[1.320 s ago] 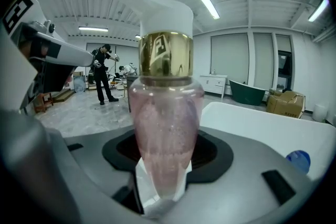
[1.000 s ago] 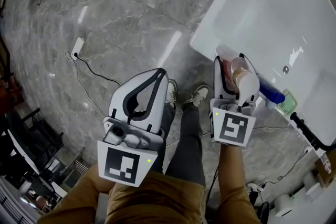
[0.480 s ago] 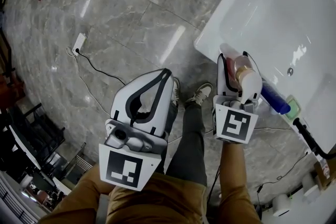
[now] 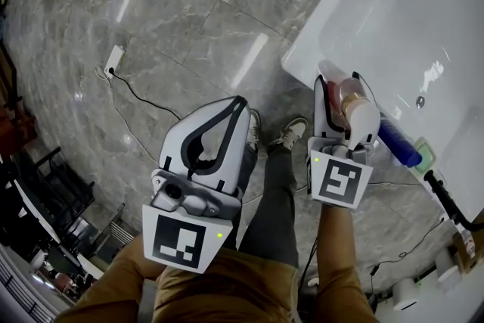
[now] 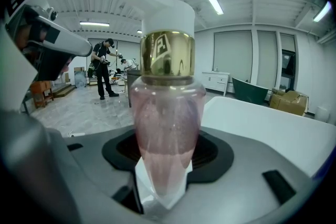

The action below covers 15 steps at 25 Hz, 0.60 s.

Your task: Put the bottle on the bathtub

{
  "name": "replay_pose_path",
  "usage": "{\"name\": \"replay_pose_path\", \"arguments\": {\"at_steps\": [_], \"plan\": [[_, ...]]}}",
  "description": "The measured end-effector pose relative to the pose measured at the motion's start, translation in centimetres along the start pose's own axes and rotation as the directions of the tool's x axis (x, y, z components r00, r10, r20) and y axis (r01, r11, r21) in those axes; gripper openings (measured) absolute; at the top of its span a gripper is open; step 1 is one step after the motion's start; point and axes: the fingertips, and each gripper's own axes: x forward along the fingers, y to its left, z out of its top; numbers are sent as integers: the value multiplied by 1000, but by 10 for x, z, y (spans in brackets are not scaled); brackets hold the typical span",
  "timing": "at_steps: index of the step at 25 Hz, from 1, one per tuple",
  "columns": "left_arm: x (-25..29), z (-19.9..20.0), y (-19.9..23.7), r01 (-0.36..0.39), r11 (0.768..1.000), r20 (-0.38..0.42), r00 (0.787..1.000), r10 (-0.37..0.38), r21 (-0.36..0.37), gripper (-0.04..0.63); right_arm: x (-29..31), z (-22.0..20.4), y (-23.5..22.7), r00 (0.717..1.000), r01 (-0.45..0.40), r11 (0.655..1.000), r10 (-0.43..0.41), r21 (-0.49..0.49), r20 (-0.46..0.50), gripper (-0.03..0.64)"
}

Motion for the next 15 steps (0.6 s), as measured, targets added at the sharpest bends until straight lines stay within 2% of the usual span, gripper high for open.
{"name": "replay_pose_path", "arguments": {"at_steps": [8, 15], "plan": [[0, 0, 0, 2, 1000, -4, 1000, -2, 0, 6, 0, 4, 1, 1000, 6, 997, -6, -82, 3, 236], [-2, -4, 0, 6, 1000, -9, 1000, -6, -4, 6, -4, 5, 0, 1000, 4, 997, -4, -81, 10, 261]]}}
